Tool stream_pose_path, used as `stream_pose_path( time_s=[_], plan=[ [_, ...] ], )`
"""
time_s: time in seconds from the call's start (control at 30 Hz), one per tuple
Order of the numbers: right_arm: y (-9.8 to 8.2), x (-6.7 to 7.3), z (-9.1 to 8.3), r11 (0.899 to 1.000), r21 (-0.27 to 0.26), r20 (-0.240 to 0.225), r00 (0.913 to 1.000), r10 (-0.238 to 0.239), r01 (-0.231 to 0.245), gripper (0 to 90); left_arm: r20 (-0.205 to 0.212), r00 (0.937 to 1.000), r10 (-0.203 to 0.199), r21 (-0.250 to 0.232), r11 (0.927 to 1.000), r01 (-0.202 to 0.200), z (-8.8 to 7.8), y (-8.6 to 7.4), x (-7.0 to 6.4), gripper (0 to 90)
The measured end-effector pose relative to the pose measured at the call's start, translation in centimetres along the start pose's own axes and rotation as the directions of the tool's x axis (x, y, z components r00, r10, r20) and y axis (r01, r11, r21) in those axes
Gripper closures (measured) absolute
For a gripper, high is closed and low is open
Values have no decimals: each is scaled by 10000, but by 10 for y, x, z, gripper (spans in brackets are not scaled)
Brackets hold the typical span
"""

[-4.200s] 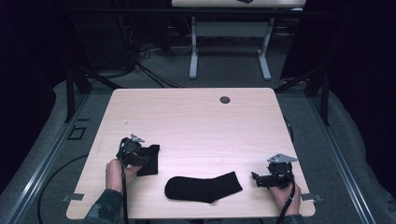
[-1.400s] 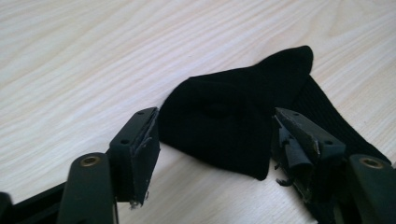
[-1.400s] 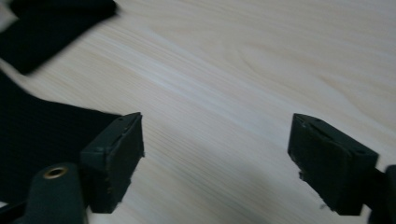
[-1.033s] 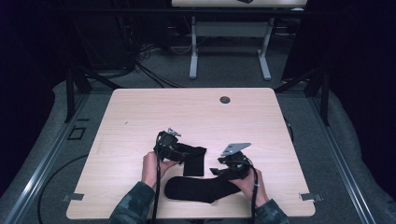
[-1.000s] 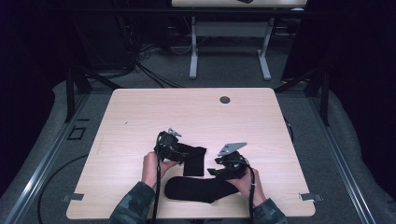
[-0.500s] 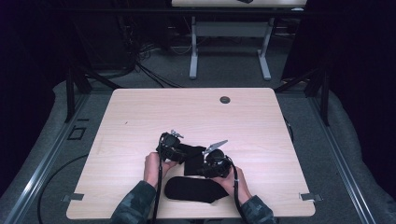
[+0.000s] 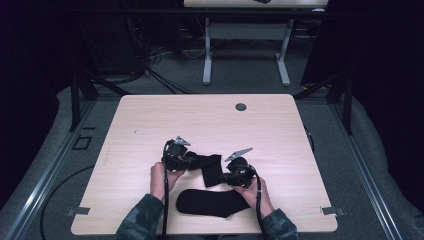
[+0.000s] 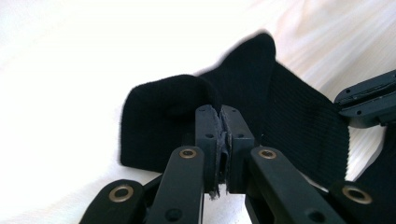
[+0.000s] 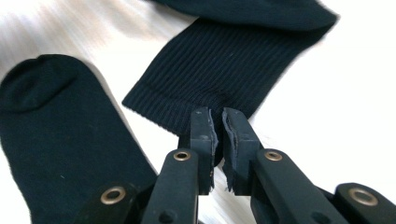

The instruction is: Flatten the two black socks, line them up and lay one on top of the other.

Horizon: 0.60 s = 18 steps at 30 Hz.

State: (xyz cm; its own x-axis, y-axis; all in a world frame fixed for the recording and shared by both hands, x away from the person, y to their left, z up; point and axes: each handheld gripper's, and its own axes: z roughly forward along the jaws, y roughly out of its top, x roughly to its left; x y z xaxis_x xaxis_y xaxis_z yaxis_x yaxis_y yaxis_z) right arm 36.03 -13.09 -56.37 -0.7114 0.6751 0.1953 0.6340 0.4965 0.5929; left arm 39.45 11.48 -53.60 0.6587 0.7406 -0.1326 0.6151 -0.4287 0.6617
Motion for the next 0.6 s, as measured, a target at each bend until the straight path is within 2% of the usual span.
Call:
stream_pose_path(
  time_s=[0.2,0.33,0.37,0.47,0.6],
  plan=[
    [-3,-10,-19,9992,-351,708,9974,-153,178,838,257,9996,-64,-695,9975,82,-17,4,2,871],
    [-5,-18,-33,9984,-265,1568,9866,-445,492,838,347,9994,66,-1113,9938,-27,-23,5,1,871],
    [-5,-20,-37,9978,-356,1840,9817,-486,561,838,434,9991,24,-1161,9932,26,-23,5,2,870],
    [-7,-27,-50,9973,-488,2241,9737,-423,546,837,606,9980,-168,-1095,9937,234,-21,3,3,869],
    [-11,-29,-66,9954,-775,2344,9715,-360,556,836,529,9983,-241,-1092,9936,298,-25,1,4,867]
  ],
)
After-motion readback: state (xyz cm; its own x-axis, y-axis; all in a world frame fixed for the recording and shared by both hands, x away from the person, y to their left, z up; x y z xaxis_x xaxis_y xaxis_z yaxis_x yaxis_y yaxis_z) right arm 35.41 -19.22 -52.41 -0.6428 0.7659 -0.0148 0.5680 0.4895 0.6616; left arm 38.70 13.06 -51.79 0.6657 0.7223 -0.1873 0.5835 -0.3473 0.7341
